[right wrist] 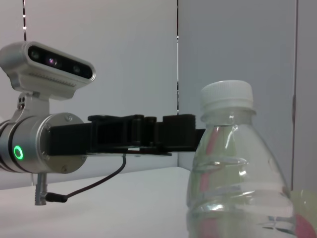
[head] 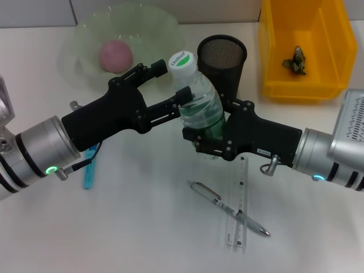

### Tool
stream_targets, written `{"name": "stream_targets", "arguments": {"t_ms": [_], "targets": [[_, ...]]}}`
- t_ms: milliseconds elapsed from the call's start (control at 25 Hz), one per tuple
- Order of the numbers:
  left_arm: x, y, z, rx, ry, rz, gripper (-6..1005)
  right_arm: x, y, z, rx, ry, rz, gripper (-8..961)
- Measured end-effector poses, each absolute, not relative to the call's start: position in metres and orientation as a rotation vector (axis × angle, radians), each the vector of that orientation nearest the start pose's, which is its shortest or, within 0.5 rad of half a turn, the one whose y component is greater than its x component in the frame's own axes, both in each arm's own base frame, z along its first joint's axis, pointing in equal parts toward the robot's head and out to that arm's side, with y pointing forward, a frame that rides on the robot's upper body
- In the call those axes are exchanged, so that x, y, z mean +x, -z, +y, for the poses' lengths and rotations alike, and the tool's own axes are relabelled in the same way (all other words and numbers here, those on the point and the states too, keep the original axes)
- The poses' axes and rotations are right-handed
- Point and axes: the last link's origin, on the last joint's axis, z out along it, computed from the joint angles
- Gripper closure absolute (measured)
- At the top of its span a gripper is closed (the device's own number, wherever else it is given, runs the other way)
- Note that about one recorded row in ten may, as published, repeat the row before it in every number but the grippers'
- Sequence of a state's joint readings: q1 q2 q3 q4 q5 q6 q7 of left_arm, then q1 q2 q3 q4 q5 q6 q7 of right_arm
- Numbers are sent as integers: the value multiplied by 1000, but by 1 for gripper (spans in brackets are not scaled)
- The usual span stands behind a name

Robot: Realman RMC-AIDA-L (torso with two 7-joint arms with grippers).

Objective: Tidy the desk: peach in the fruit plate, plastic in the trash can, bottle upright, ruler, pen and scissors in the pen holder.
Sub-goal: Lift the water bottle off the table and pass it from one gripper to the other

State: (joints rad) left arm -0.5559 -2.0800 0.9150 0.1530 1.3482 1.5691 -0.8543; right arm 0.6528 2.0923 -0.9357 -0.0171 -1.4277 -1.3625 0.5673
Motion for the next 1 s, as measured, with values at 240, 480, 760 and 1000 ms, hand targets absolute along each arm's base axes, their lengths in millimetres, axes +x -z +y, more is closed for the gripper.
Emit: {"name": "stream_targets", "arguments": {"t_ms": [240,480,760,1000], "targets": [[-235,48,312,-2432,1232,-461,228,239,93,314,-2560,-884,247,200],[-232,48,314,-2436,1238,-458,230,238,95,315,-2568,-872,249,200],[-228,50,317,-2435,1244,-469,233,236,98,314,-2578,-866,227,200],[-228,50,319,-2433,1239,-474,236,236,97,315,-2570,-869,225,200]]}}
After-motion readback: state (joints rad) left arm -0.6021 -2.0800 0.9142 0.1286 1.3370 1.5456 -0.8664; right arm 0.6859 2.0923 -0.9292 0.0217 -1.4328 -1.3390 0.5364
